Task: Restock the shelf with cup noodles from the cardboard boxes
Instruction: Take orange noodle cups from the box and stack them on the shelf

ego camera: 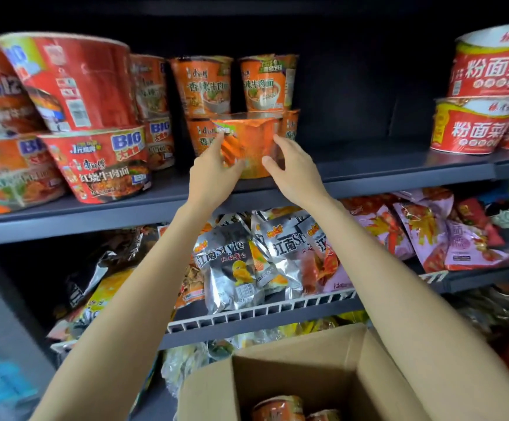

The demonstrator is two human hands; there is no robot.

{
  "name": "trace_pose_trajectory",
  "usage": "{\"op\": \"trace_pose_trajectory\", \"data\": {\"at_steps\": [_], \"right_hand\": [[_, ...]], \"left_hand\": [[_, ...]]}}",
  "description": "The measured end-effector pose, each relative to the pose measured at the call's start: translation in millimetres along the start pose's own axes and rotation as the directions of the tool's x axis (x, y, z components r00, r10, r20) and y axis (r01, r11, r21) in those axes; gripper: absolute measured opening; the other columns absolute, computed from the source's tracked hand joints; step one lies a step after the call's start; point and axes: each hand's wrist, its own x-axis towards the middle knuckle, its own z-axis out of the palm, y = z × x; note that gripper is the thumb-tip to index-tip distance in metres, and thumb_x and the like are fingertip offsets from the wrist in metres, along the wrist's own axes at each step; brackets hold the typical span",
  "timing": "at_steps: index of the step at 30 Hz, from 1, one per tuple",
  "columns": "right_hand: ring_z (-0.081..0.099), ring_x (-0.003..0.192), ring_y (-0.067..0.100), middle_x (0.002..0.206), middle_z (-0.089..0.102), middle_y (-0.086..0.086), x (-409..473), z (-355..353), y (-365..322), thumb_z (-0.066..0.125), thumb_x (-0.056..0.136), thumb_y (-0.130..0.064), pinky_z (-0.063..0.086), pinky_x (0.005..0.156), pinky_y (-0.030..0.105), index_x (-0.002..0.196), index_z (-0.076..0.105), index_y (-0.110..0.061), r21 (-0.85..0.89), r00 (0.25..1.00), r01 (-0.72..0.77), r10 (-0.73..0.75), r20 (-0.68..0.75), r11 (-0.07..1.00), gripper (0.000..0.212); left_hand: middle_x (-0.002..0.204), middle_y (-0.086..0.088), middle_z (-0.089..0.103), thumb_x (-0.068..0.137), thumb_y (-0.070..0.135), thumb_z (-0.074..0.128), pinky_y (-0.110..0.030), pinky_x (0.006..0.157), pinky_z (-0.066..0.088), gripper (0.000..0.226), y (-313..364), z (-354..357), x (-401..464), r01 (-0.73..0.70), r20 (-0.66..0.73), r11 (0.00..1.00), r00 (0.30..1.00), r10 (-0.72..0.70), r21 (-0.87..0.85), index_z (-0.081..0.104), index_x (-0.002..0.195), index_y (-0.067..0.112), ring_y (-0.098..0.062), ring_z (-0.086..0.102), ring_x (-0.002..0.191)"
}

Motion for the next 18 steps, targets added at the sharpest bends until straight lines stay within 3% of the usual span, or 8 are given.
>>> {"op": "trace_pose_trajectory", "data": {"at_steps": [5, 9, 12, 15, 18], "right_hand": [[0.032, 0.138, 0.021, 0.151, 0.035, 0.003, -4.4, -16.9, 15.2, 0.043, 0.099, -0.039, 0.031, 0.109, 0.038, 0.148, 0.030, -0.015, -0.044, 0.997, -0.060, 0.057, -0.056, 0.997, 0.056], [0.047, 0.124, 0.019, 0.134, 0.053, 0.001, -30.0, -28.4, 19.9, 0.047, 0.098, -0.027, 0.036, 0.098, 0.026, 0.135, 0.050, -0.015, -0.023, 0.965, 0.046, -0.051, -0.258, 0.999, 0.039], [0.060, 0.103, 0.015, 0.111, 0.067, 0.000, -80.0, -30.2, 26.3, 0.049, 0.095, -0.017, 0.046, 0.087, 0.023, 0.120, 0.060, -0.010, 0.013, 0.916, 0.198, -0.181, -0.359, 0.980, 0.029], [0.066, 0.077, 0.013, 0.089, 0.072, -0.001, -147.4, -14.3, 46.8, 0.050, 0.095, -0.018, 0.052, 0.067, 0.028, 0.109, 0.066, -0.010, 0.015, 0.948, 0.211, -0.201, -0.246, 0.977, 0.023], [0.060, 0.062, 0.010, 0.077, 0.071, -0.003, -213.0, 23.6, 79.3, 0.056, 0.090, -0.023, 0.052, 0.059, 0.035, 0.101, 0.067, -0.017, -0.025, 0.994, 0.082, -0.080, 0.073, 0.996, 0.017]], "left_hand": [[0.129, 0.003, 0.060, 0.090, 0.028, 0.059, -0.035, 0.102, 0.043, 0.055, 7.7, 11.6, -2.9, -0.034, 0.068, 0.989, 0.997, 0.044, -0.142, 0.041, 0.141, 0.027, -0.015, 0.056, 0.119], [0.115, 0.015, 0.066, 0.091, 0.029, 0.055, -0.041, 0.091, 0.049, 0.043, 9.9, 14.5, -19.0, -0.179, 0.025, 0.970, 0.982, 0.186, -0.166, 0.051, 0.133, 0.024, -0.017, 0.064, 0.096], [0.096, 0.013, 0.069, 0.093, 0.020, 0.054, -0.030, 0.084, 0.051, 0.027, 10.9, 15.8, -60.3, -0.317, -0.145, 0.914, 0.947, 0.288, -0.253, 0.059, 0.119, 0.017, -0.007, 0.064, 0.087], [0.081, 0.014, 0.060, 0.093, 0.010, 0.054, -0.017, 0.070, 0.044, 0.016, -12.1, 22.7, -128.1, -0.356, -0.187, 0.895, 0.931, 0.315, -0.269, 0.061, 0.107, 0.010, -0.005, 0.058, 0.075], [0.079, 0.016, 0.056, 0.092, 0.025, 0.052, -0.021, 0.068, 0.044, 0.016, -64.3, 37.9, -198.1, -0.187, 0.026, 0.960, 0.980, 0.196, -0.211, 0.059, 0.104, 0.017, -0.006, 0.054, 0.074]]}}
